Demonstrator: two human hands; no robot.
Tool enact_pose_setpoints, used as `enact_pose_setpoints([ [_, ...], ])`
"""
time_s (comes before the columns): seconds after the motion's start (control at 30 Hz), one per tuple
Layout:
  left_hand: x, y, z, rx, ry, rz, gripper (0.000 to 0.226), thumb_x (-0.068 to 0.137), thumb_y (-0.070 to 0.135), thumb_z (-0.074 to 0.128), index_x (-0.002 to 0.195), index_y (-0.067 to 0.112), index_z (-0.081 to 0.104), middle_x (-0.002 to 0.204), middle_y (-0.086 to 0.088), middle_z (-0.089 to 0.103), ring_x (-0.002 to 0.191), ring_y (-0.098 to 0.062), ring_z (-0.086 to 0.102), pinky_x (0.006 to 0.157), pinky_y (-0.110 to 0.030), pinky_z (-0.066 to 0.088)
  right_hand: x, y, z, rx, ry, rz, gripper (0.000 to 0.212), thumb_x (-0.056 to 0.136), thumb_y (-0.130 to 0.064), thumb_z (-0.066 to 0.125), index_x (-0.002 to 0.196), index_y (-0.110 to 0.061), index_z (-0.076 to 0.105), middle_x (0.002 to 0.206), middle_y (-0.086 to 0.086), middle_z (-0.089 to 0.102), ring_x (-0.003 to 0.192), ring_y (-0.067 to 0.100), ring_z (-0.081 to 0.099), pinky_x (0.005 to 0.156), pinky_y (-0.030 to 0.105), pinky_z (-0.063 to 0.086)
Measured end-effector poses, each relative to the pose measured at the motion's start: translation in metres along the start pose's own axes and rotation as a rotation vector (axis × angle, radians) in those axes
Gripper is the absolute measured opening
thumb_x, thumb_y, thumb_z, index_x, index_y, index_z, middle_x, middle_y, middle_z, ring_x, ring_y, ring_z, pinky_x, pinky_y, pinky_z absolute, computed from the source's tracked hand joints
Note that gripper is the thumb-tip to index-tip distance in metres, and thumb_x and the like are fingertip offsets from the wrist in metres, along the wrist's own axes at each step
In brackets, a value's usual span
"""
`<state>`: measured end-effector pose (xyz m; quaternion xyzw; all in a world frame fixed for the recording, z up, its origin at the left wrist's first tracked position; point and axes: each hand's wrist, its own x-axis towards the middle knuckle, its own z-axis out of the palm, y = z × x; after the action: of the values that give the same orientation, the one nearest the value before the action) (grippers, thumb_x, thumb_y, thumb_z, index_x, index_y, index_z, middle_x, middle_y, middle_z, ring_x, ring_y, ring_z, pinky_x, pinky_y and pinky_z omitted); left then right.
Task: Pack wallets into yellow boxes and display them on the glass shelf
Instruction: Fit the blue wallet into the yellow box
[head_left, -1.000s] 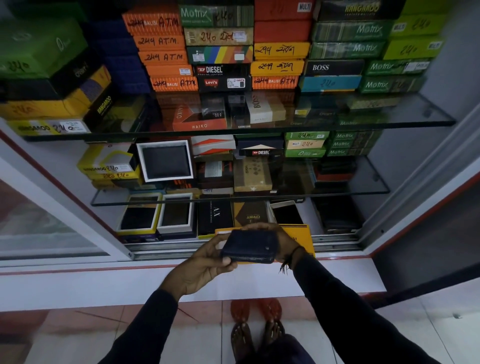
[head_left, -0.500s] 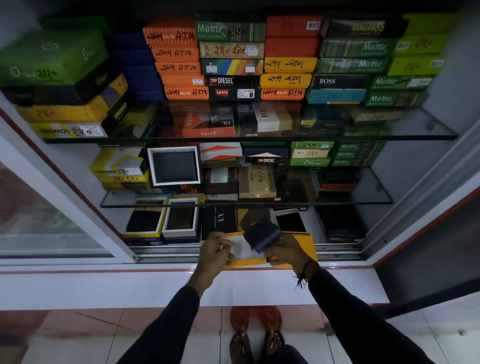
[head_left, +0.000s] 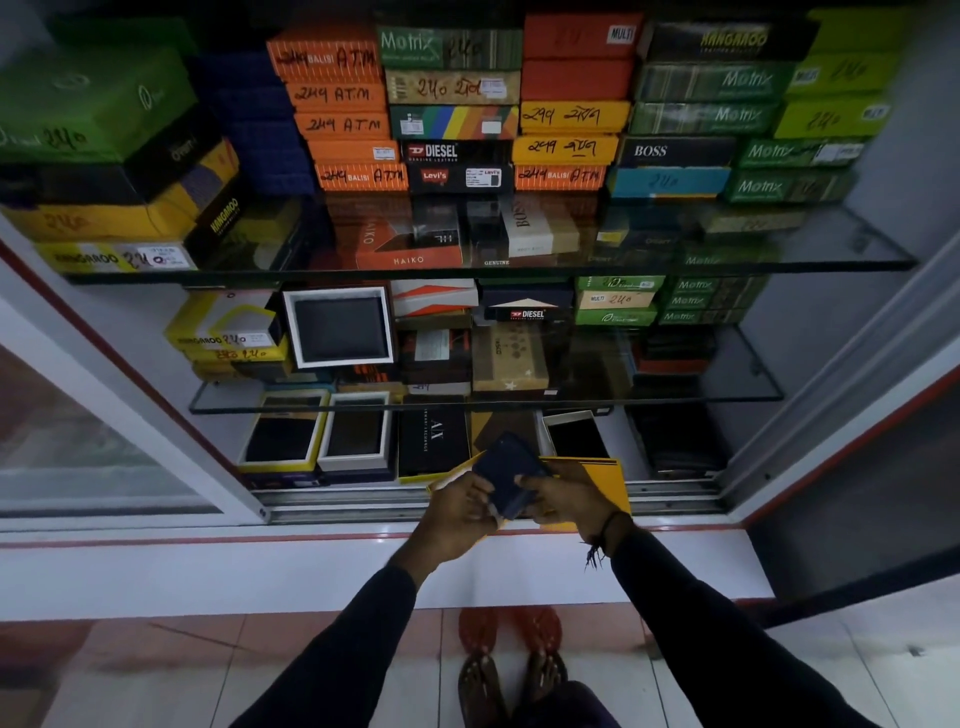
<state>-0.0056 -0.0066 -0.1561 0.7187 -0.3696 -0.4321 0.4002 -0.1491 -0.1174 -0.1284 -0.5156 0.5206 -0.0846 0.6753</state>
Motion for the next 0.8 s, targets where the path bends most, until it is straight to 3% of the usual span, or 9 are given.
enact_pose_setpoints([
  [0.13, -0.002, 0.002, -0.001, 0.087, 0.09, 0.172, 0.05, 0.081, 0.0, 0.079, 0.123, 0.018, 0.06, 0.096, 0.001, 0.067, 0.091, -0.01, 0.067, 0.071, -0.01, 0.054, -0.004, -0.001, -0.006, 0.277, -0.039, 0.057, 0.035, 0.091, -0.019, 0.063, 0.123, -0.004, 0.058, 0.114, 0.022, 0.067, 0.097, 0.033, 0.065, 0.089, 0.039, 0.055],
  [0.2, -0.003, 0.004, -0.001, 0.106, 0.116, 0.238, 0.046, 0.084, -0.002, 0.075, 0.122, 0.02, 0.062, 0.09, -0.002, 0.07, 0.087, -0.013, 0.068, 0.071, -0.012, 0.054, -0.008, 0.001, -0.01, 0.345, -0.068, 0.048, 0.035, 0.09, -0.018, 0.064, 0.122, -0.005, 0.057, 0.116, 0.021, 0.067, 0.098, 0.034, 0.066, 0.09, 0.039, 0.055],
  [0.33, -0.005, 0.006, -0.002, 0.112, 0.213, 0.269, 0.018, 0.083, -0.011, 0.068, 0.092, 0.004, 0.071, 0.089, -0.012, 0.074, 0.09, -0.022, 0.07, 0.08, -0.032, 0.058, -0.008, 0.004, -0.01, 0.558, -0.014, -0.009, 0.023, 0.089, -0.009, 0.064, 0.112, -0.005, 0.061, 0.129, 0.022, 0.062, 0.108, 0.037, 0.065, 0.083, 0.037, 0.058],
  [0.43, -0.012, -0.001, 0.001, 0.136, 0.177, 0.294, 0.015, 0.08, -0.011, 0.07, 0.082, 0.003, 0.073, 0.086, -0.012, 0.076, 0.086, -0.02, 0.073, 0.078, -0.032, 0.06, -0.005, 0.004, -0.019, 0.763, 0.05, -0.045, 0.031, 0.09, -0.004, 0.061, 0.121, -0.001, 0.056, 0.135, 0.021, 0.058, 0.123, 0.042, 0.058, 0.09, 0.04, 0.055],
  [0.5, -0.015, -0.005, 0.003, 0.049, 0.184, 0.231, 0.017, 0.082, -0.007, 0.073, 0.083, 0.01, 0.073, 0.088, -0.009, 0.077, 0.088, -0.019, 0.073, 0.081, -0.033, 0.06, -0.008, 0.001, -0.022, 0.709, 0.038, -0.048, 0.042, 0.09, -0.007, 0.063, 0.13, -0.001, 0.054, 0.136, 0.021, 0.059, 0.122, 0.04, 0.059, 0.093, 0.041, 0.053],
  [0.63, -0.008, 0.017, 0.011, -0.554, 0.079, -0.1, 0.015, 0.092, 0.021, 0.072, 0.107, 0.017, 0.072, 0.107, -0.008, 0.079, 0.095, -0.022, 0.077, 0.073, -0.03, 0.063, -0.018, 0.002, -0.006, 0.379, -0.034, -0.032, 0.044, 0.084, -0.024, 0.07, 0.126, -0.015, 0.061, 0.13, 0.015, 0.066, 0.122, 0.033, 0.06, 0.103, 0.048, 0.046],
  [0.7, -0.004, 0.025, 0.015, -0.67, 0.079, -0.125, 0.026, 0.094, 0.026, 0.07, 0.116, 0.014, 0.066, 0.112, -0.01, 0.078, 0.093, -0.021, 0.078, 0.068, -0.026, 0.062, -0.021, 0.004, 0.005, 0.319, -0.061, -0.066, 0.043, 0.081, -0.022, 0.073, 0.123, -0.017, 0.064, 0.125, 0.016, 0.068, 0.124, 0.039, 0.057, 0.104, 0.05, 0.046],
  [0.8, -0.003, 0.029, 0.006, -0.685, 0.109, -0.1, 0.029, 0.094, 0.016, 0.069, 0.122, 0.015, 0.063, 0.117, -0.01, 0.075, 0.093, -0.019, 0.078, 0.064, -0.025, 0.061, -0.028, -0.002, 0.004, 0.259, -0.079, -0.129, 0.044, 0.08, -0.019, 0.076, 0.123, -0.018, 0.066, 0.122, 0.013, 0.07, 0.12, 0.036, 0.061, 0.103, 0.052, 0.048],
])
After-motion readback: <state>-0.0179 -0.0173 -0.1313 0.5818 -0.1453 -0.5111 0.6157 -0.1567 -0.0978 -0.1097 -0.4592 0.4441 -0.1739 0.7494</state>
